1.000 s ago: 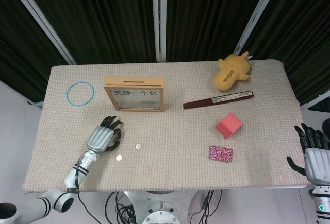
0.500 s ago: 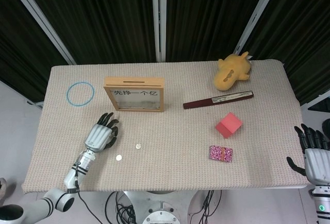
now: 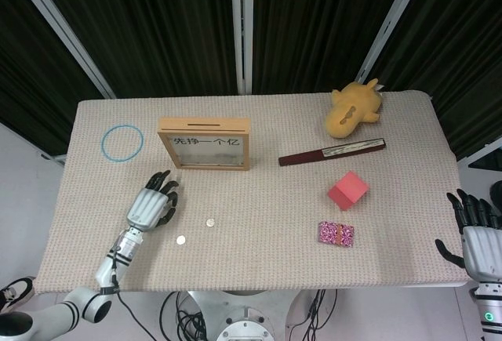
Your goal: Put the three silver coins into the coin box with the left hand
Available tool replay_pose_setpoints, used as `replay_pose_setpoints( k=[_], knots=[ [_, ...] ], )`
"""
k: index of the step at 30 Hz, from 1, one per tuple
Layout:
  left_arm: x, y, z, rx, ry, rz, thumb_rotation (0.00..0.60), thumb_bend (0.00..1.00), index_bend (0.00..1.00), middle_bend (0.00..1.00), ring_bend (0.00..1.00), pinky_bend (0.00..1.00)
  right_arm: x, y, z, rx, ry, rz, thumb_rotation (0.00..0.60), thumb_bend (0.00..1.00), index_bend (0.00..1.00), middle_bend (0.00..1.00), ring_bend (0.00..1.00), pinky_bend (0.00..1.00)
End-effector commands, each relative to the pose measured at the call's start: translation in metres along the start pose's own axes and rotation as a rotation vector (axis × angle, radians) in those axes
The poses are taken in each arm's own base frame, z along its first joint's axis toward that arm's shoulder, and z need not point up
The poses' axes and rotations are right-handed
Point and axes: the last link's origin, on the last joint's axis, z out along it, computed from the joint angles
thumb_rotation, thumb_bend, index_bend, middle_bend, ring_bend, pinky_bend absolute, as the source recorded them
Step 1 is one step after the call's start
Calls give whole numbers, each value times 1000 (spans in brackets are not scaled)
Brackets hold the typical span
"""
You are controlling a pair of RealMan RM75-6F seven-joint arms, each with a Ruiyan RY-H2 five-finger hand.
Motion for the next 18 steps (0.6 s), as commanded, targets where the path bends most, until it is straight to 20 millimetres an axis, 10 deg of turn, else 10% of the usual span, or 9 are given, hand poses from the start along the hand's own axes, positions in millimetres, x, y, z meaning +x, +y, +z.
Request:
replay_pose_setpoints(
  k=[1,11,18],
  knots=[
    [6,0,-2,-7,27,-5,600,414,584,250,28,116,1,0,0,0,2,0,600,187,0,0,0,0],
    [44,4,-15,-35,122,-82,600,475,656,291,51,120,3,-2,1,11,10,5,600,185,0,0,0,0],
    [118,23,-34,-126,294,-183,600,478,657,309,67,132,7,-1,2,12,27,9,600,186,0,0,0,0]
  ],
)
